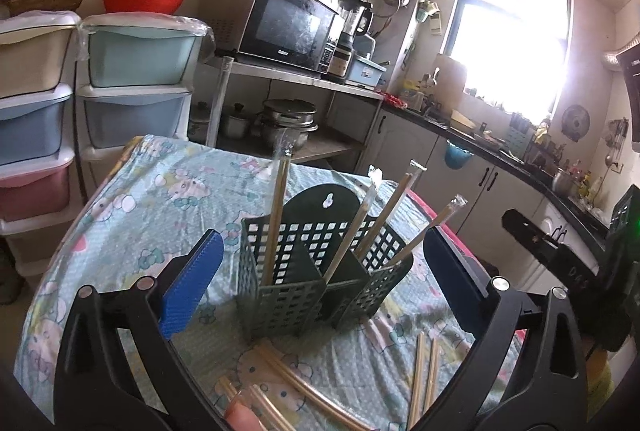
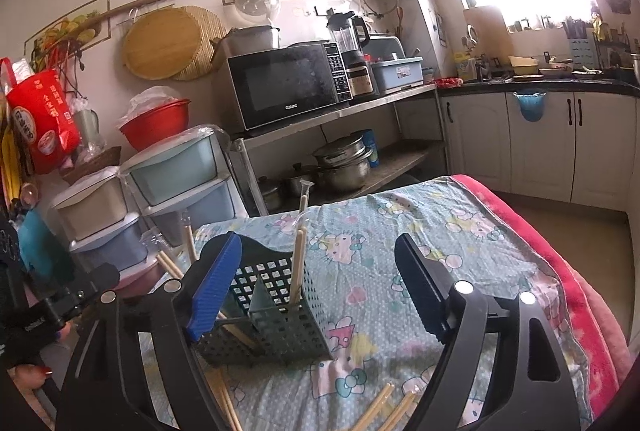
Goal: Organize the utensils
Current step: 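Move both open tools back down toward the chopsticks on the cloth, then close the left tool on a chopstick while the right tool closes on another, then lift both held chopsticks up over the green caddy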
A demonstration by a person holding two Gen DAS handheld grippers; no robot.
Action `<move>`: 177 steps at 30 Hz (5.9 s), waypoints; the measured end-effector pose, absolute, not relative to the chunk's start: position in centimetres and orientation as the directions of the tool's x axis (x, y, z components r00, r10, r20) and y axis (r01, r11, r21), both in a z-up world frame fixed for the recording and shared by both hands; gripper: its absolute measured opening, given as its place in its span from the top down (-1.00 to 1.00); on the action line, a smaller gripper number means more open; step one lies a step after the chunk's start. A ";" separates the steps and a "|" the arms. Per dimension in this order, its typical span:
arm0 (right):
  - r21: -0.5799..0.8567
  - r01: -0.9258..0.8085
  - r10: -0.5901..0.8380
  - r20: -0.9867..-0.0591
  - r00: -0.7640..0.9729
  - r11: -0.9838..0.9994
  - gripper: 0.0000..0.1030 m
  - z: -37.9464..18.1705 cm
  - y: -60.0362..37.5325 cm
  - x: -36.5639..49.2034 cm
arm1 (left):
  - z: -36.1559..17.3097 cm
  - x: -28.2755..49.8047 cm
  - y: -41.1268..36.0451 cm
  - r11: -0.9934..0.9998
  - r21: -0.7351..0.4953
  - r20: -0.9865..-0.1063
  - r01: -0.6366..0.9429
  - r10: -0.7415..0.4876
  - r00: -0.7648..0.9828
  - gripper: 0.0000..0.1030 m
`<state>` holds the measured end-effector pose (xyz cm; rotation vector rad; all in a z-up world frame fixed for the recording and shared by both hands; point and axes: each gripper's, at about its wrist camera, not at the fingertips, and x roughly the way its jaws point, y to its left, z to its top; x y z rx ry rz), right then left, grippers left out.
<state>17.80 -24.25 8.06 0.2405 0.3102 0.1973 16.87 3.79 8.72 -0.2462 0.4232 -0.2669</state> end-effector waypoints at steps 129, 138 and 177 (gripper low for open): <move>0.122 -0.540 0.403 -0.803 0.440 0.833 0.90 -3.8 -6.6 23.9 | 0.0 12.8 10.6 0.870 -0.484 -0.610 0.088 -0.408 0.680 0.88; 0.193 -0.532 0.488 -0.721 0.493 0.824 0.90 -0.5 -10.5 21.5 | 1.9 13.5 9.1 0.866 -0.483 -0.570 0.132 -0.425 0.703 0.89; 0.236 -0.395 0.451 -0.271 0.850 0.888 0.91 10.5 -23.3 12.5 | 13.1 14.3 2.0 0.843 -0.372 -0.365 0.389 -0.518 0.774 0.89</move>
